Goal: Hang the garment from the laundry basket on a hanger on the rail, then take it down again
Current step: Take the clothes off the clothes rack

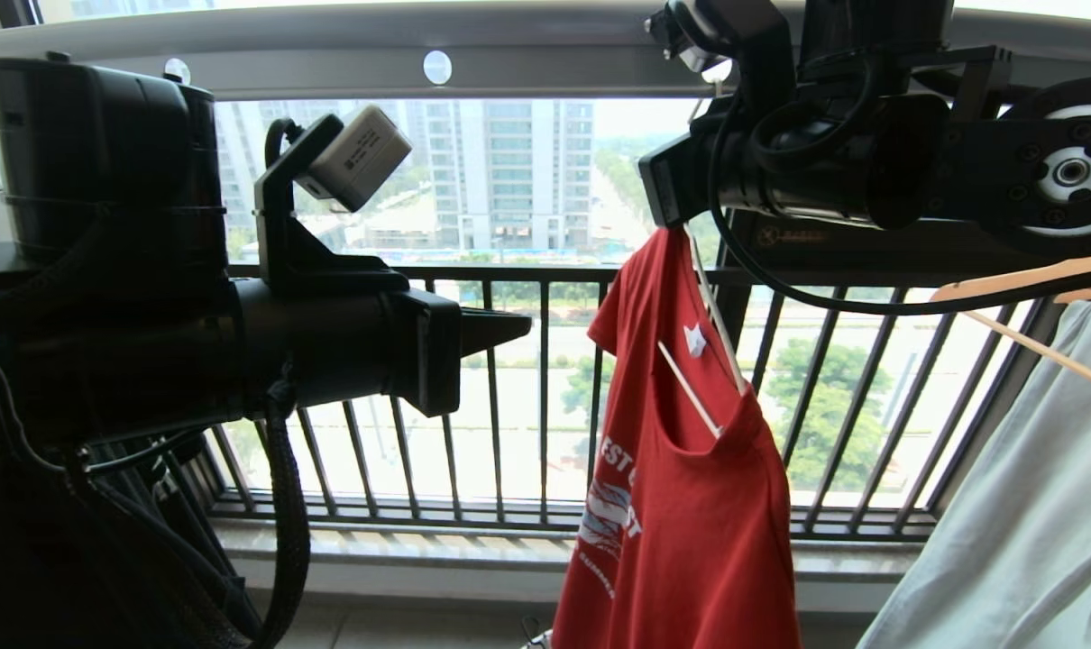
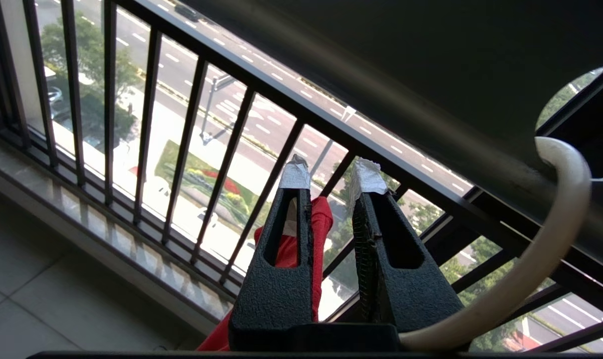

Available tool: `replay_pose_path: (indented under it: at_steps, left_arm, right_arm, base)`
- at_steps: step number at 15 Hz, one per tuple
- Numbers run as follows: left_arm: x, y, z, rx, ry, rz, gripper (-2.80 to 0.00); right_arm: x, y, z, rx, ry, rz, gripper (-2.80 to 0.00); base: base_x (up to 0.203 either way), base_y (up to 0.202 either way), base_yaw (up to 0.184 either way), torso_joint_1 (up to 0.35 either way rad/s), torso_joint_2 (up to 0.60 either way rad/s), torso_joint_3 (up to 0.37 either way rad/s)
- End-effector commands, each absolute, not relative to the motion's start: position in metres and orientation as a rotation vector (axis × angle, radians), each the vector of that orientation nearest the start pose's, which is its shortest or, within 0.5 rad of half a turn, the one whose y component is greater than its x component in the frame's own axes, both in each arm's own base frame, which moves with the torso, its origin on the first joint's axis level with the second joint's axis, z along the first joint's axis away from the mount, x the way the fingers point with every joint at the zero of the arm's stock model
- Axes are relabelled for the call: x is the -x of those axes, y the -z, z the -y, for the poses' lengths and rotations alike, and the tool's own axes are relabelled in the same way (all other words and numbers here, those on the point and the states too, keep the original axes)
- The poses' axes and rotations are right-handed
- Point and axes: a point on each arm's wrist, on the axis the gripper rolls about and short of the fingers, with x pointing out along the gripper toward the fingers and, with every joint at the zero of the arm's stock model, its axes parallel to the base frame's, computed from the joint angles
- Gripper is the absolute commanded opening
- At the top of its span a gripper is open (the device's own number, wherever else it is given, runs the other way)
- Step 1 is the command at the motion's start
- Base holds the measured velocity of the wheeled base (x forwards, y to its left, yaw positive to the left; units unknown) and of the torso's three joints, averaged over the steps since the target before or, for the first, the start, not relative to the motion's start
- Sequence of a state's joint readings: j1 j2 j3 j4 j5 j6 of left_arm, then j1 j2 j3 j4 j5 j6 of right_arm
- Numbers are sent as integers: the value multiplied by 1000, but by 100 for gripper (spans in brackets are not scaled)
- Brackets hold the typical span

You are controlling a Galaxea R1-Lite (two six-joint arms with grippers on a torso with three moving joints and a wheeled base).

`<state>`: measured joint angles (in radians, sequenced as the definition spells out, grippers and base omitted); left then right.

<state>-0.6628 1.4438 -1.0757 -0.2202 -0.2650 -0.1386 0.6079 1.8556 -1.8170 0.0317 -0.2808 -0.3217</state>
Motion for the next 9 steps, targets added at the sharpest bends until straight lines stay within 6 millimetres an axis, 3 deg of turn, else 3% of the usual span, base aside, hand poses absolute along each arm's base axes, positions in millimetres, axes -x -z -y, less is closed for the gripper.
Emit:
replay_pose_path:
  at_steps: [1, 7, 8, 9]
  left_arm:
    - [-224, -263, 186, 138, 965, -260, -280]
    - [-259, -266, 215, 168, 1002, -185, -280]
    - [-262, -267, 217, 169, 1001, -178, 0]
    - [-264, -269, 219, 170, 1000, -173, 0]
  right_arm:
    - [-298, -354, -201, 345, -338, 4, -280]
    - [-297, -354, -202, 344, -356, 7, -280]
    - [-295, -355, -203, 344, -361, 8, -280]
    - [-295, -354, -204, 344, -364, 8, -280]
  base:
    - [0, 0, 0, 0, 0, 0]
    - [0, 0, 0, 0, 0, 0]
    - [0, 0, 0, 0, 0, 0]
    - [0, 0, 0, 0, 0, 0]
